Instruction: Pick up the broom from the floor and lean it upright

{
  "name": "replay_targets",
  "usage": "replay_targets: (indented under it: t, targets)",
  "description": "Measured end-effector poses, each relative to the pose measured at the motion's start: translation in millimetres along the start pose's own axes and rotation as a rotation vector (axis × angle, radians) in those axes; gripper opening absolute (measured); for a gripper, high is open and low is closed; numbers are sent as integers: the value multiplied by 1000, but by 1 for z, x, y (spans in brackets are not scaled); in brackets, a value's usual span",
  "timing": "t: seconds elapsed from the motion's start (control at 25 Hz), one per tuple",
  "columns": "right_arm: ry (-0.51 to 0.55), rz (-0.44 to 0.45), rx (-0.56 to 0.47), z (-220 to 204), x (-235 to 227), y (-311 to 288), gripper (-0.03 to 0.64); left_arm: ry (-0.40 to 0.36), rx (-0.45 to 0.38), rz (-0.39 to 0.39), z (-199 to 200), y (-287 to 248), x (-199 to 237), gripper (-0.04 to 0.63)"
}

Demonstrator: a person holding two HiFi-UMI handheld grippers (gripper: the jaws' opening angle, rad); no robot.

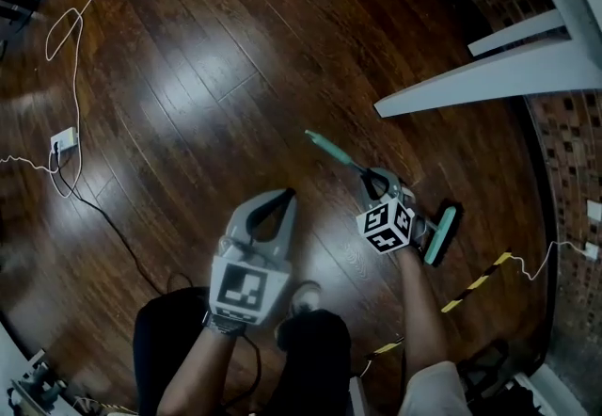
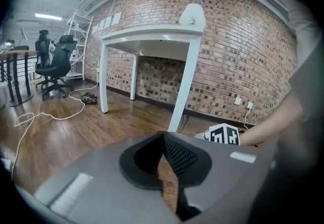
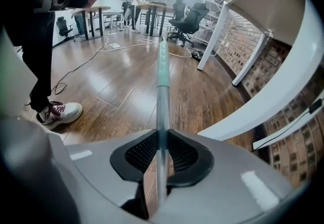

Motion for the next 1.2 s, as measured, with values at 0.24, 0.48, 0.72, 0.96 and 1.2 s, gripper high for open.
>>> replay_targets:
  t: [0.24,0.48,0.72,0.96,1.2]
  targets:
    - [-93,-46,12,-16,-28,66,84,-58,27,-64,55,39,-19,2]
    - [-257,-131,0,-58,-63,163,84,-177,33,-207,147,89,-56,2]
    - [-412,-181,-89,-82,-98,235,87,-187,-42,-192,210,91,-85,2]
    - [-513,-201,-145,-113,-125,285,89,-212,-98,-203,261,88,-140,2]
    - [-591,-217,-202,-125,-147,302,89,-224,-116,-216,287,82,-176,2]
Point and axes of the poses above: the fingertips, and each gripper's own axes: y backward along the fingers, x to its left, z out of its top, the point moved 10 cm from there along y, backward along the fingers, and after that the axes turned 15 degrees about x, right-handed, at the moved point
